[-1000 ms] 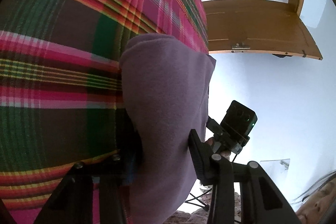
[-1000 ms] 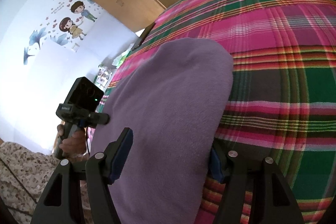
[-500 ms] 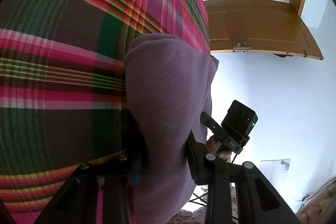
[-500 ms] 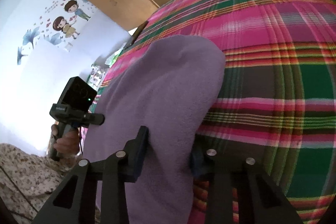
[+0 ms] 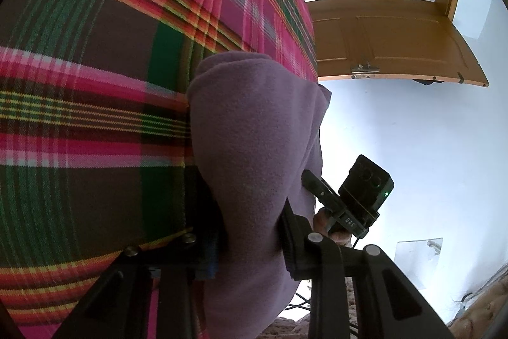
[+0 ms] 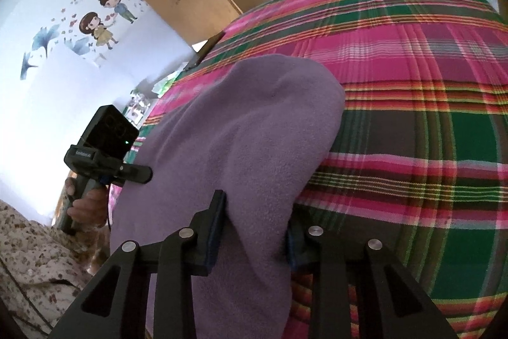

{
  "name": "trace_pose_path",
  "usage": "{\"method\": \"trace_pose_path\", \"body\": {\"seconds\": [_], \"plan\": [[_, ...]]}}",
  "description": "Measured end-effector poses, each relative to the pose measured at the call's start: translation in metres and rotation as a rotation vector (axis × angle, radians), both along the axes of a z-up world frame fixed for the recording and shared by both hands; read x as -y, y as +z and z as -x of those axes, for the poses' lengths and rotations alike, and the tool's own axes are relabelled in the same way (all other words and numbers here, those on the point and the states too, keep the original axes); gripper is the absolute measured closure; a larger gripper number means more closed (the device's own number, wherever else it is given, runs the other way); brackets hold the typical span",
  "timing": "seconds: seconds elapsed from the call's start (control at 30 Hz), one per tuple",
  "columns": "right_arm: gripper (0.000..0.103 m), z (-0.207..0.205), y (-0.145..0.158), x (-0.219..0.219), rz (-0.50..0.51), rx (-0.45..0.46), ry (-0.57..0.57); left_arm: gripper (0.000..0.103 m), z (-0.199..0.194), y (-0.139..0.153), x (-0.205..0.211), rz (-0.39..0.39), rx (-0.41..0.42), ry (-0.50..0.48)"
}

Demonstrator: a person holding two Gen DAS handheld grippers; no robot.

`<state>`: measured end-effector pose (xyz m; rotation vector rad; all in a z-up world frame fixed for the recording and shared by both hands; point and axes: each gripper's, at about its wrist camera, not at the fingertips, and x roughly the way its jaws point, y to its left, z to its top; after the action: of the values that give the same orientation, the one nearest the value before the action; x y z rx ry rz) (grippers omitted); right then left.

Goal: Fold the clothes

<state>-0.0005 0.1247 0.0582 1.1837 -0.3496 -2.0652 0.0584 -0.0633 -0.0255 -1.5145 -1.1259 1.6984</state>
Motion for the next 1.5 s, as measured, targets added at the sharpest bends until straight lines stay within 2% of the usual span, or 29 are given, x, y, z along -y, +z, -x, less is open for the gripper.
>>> {"method": "trace_pose_path", "body": {"seconds": [0.1, 0.57, 1.03, 1.5], "plan": [[0.075, -0.003, 0.0, 0.003, -0.011, -0.014, -0.009, 0.073, 0.002, 0.0, -0.002, 0.001, -0.009, 0.001], [0.076, -0.005, -0.002, 0.002, 0.012, -0.012, -0.043, 0.074, 0.008, 0.0, -0.012, -0.004, -0.01, 0.002], [0.079, -0.014, 0.004, 0.006, 0.002, -0.05, -0.097, 0.073, 0.012, 0.006, -0.024, 0.036, -0.03, 0.009], [0.081, -0.019, 0.033, 0.021, 0.031, -0.092, -0.109, 0.073, 0.028, 0.045, -0.011, 0.055, -0.122, -0.005]]}}
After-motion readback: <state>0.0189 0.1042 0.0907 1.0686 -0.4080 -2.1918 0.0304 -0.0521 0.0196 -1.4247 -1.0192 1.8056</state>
